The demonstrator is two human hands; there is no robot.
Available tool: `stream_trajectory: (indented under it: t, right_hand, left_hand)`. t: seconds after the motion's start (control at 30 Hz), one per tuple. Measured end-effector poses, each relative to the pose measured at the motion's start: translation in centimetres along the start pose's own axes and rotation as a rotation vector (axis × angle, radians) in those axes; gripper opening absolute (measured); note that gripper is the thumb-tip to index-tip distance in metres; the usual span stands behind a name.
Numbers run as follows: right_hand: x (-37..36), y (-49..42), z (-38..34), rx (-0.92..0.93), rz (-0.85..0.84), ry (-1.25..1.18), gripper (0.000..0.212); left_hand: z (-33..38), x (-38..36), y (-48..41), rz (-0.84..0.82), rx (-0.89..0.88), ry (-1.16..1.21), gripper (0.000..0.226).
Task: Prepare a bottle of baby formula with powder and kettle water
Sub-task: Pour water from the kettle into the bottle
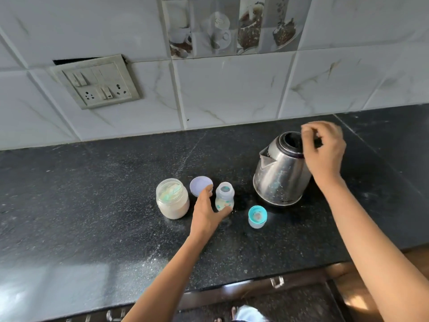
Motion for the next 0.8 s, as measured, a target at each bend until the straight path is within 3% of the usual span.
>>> stream_trajectory:
  t: [0.07,0.17,0.3,0.6,0.8]
  right_hand:
    - [0.7,-0.1,3.6,-0.072,-0.029,0.042,0.015]
    - [0.5,0.4,8.4,-0.297,-0.174,-0.093,0.018]
    - [-0.8,1.3,11.5,-0.506,-0.299,-0.224,0.036]
    - [-2.2,0.4,12.2,-0.471,-0.110,-0.329,0.049]
    - [-2.5,-0.6,10.9,-0.341,-0.102,-0.273,0.046]
  left_hand:
    - [0.1,-0.3,-0.2,0.005,0.008,0.005,0.085]
    - [0.5,-0.6,-0.2,0.012,0.007,0.024,0.077]
    - [1.3,-0.6,-0.3,0.012,-0.003,0.031,0.059]
    - [1.8,-0.9,-1.0,0.059,-0.003,0.066,0.046]
    - [2.4,-0.8,-1.4,0.068,-0.012,0.070,0.043]
Point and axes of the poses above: each hand's wrist, its own y-axis away from the middle knuckle, its own x-axis out of the back of the hand, z = x × y, the point moved 7 cm from there along -y, towards the middle knuckle, and after that the axes turned 10 degrees about -z, right-handed, at the moved point
